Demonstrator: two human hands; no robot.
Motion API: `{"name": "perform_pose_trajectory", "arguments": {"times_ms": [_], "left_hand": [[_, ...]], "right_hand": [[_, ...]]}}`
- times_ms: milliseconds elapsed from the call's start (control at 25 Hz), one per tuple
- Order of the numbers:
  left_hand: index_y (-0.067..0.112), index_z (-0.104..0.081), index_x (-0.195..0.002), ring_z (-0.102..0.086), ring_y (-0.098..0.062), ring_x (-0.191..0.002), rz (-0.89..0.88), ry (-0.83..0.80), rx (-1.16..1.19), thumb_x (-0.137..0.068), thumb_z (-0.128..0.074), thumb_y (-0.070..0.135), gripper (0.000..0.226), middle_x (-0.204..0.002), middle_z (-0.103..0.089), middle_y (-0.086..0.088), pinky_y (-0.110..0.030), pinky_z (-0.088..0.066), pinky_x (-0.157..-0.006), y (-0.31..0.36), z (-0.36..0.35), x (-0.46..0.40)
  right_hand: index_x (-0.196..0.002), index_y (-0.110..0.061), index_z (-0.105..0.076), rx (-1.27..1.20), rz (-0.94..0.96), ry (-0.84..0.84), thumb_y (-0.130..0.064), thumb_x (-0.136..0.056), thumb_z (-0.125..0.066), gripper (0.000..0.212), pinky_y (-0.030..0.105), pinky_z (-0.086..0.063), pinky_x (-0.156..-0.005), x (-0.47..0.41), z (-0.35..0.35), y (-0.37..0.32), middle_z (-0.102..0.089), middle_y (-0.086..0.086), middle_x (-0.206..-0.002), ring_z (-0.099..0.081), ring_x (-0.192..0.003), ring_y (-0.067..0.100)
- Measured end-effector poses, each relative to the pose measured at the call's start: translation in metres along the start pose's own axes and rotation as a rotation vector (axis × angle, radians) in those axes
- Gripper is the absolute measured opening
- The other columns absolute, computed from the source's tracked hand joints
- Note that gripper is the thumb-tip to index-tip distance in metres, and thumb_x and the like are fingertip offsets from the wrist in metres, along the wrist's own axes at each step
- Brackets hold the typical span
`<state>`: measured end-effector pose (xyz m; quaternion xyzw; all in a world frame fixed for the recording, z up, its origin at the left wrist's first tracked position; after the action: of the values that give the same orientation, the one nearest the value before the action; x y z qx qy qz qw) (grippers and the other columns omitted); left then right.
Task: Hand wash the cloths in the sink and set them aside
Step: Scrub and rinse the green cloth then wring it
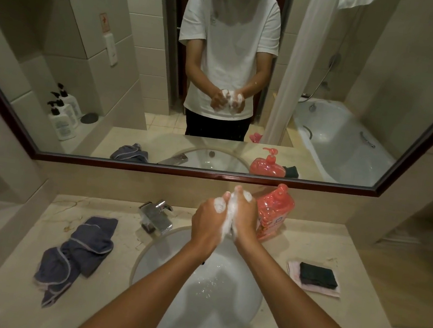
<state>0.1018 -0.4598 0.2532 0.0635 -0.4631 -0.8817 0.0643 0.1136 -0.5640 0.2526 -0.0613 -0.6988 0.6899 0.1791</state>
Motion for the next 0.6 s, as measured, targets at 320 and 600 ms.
{"name": "perform_pose_trajectory", "arguments": {"times_ms": [320, 600], "left_hand": [[0.018, -0.049, -0.055, -0.058, -0.026, -0.060, 0.015, 0.021, 0.093, -0.105, -0.039, 0.048, 0.059, -0.062, -0.063, -0.007, -0.032, -0.037, -0.055, 0.003, 0.002, 0.000], [0.020, -0.049, -0.044, -0.042, -0.011, -0.044, 0.078, 0.023, 0.246, -0.101, -0.044, 0.055, 0.067, -0.039, -0.044, 0.008, -0.028, -0.032, -0.053, -0.001, 0.009, -0.010]], "right_hand": [[-0.058, -0.019, -0.056, 0.018, 0.099, -0.001, -0.022, -0.105, -0.051, 0.047, 0.024, -0.040, -0.052, 0.001, 0.002, -0.003, -0.056, -0.009, -0.048, -0.051, -0.048, 0.005], [-0.055, -0.024, -0.055, 0.074, 0.155, -0.037, -0.028, -0.105, -0.050, 0.050, 0.021, -0.039, -0.047, 0.007, -0.005, 0.001, -0.054, -0.008, -0.047, -0.052, -0.047, 0.005]]}}
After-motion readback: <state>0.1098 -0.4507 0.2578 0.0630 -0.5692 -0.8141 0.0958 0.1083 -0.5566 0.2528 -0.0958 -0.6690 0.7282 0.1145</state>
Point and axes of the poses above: each hand's wrist, its own x-axis away from the middle knuckle, its own z-axis out of the back of the hand, y = z × x, the point moved 7 cm from there along -x, towards the middle knuckle
